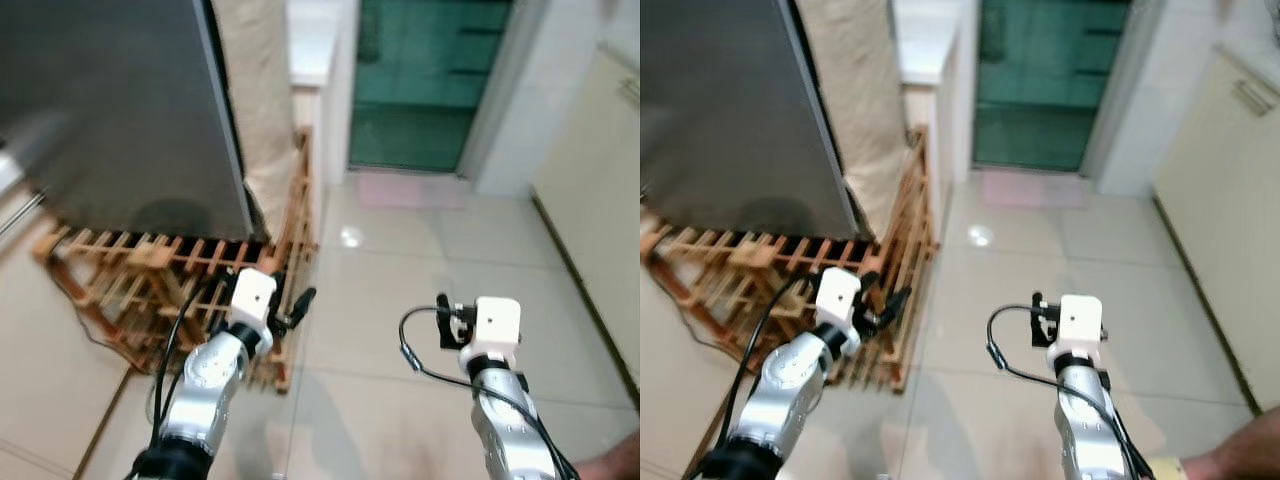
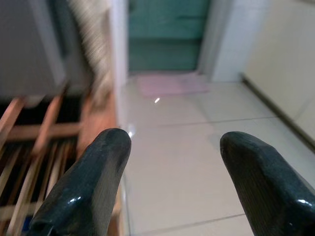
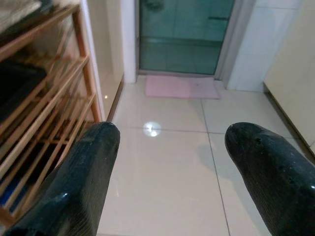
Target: Restocking fridge
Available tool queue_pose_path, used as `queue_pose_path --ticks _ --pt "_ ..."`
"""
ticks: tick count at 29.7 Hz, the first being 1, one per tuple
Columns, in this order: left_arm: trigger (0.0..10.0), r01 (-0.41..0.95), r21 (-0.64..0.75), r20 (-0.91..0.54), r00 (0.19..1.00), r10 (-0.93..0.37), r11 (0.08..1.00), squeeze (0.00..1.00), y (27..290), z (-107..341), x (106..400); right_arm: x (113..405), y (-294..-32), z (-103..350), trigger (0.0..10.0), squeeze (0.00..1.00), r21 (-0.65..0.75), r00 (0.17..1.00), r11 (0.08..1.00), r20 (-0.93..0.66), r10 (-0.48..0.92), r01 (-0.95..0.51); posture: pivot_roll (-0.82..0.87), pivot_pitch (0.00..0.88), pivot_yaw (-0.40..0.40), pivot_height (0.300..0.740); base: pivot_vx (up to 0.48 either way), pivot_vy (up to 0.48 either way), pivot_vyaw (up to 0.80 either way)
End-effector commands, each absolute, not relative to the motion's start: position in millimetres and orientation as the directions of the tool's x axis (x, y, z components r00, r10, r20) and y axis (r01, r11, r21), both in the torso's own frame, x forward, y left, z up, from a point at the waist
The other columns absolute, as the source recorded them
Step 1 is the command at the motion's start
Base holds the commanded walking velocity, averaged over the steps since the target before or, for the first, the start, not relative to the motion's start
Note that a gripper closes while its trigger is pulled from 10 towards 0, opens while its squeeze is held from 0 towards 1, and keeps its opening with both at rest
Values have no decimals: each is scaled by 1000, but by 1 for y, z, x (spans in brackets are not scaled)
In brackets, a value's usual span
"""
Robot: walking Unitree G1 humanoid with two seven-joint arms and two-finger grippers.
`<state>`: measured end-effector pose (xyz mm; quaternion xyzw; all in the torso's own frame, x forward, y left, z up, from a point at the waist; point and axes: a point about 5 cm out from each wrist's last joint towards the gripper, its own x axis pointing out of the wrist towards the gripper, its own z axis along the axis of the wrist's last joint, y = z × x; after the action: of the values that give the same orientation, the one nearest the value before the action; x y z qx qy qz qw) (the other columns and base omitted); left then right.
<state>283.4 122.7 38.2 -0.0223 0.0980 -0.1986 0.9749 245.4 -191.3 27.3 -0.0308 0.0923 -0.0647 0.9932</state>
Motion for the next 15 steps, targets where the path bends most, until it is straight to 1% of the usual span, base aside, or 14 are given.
queue_pose_path --ticks 1,2,3,4,5,8,15 --pt "10000 334 -84 -221 912 -345 939 0 131 34 284 244 -191 25 10000 0 -62 974 990 -182 -133 123 29 0 -2 740 0 0 606" --pt "10000 350 -11 -227 911 -343 937 0 130 33 283 243 -192 25 10000 0 -63 973 990 -182 -139 129 29 0 -2 740 0 0 613" --pt "10000 337 -37 -220 916 -336 941 1000 131 35 285 243 -193 25 10000 0 -63 972 987 -175 -154 146 30 0 -1 740 0 0 613" --pt "10000 337 -37 -220 916 -336 941 1000 131 35 285 243 -193 25 10000 0 -63 972 987 -175 -154 146 30 0 -1 740 0 0 613" --pt "10000 315 -106 -212 919 -331 943 1000 132 36 286 243 -193 26 10000 0 -62 972 986 -170 -162 154 30 0 -1 740 0 0 600" --pt "10000 398 -79 -152 901 -406 914 1000 123 45 291 244 -197 26 10000 0 -77 969 982 -166 -182 171 25 0 6 740 0 0 0" --pt "10000 423 -62 -129 895 -428 904 1000 118 51 295 246 -197 31 10000 0 -85 970 978 -137 -202 192 15 0 14 740 0 0 0"
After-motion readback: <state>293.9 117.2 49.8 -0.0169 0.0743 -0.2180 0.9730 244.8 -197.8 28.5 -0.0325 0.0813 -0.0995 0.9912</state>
